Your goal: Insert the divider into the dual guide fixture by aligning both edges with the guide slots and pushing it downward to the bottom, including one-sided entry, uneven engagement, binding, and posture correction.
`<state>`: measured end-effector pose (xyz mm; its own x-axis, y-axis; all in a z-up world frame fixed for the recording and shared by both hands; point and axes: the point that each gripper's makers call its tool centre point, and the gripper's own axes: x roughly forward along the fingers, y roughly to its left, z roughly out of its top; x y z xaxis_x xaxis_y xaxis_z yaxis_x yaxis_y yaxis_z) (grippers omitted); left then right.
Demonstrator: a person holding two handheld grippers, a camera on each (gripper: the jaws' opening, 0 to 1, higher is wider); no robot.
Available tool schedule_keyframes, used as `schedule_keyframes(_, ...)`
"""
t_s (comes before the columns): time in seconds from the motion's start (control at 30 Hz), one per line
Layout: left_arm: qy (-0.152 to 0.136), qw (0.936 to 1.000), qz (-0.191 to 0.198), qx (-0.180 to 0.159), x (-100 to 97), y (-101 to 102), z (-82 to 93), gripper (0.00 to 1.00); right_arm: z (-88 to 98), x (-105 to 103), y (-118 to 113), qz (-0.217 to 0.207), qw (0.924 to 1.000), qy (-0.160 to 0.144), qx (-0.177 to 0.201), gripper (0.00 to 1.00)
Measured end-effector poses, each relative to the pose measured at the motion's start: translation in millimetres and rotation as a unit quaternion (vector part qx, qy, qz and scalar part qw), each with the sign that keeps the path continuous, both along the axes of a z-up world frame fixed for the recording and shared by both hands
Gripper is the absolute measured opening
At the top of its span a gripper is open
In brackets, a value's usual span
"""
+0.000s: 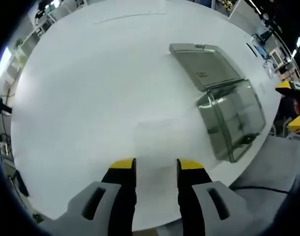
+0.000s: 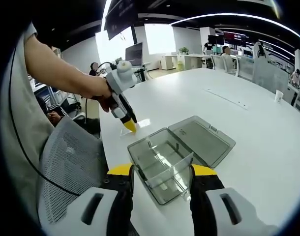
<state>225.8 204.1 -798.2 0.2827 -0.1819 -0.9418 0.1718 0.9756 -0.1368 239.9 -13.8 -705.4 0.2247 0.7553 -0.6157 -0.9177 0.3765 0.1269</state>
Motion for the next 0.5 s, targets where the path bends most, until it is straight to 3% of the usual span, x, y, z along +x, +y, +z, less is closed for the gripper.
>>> schedule_keyframes(0.5, -0.023, 0.9991, 0.006, -0.035, -10.5, -8, 10.1, 0.29, 5.2, 1, -3, 0.000, 1.0000, -0.004, -0.002, 0.42)
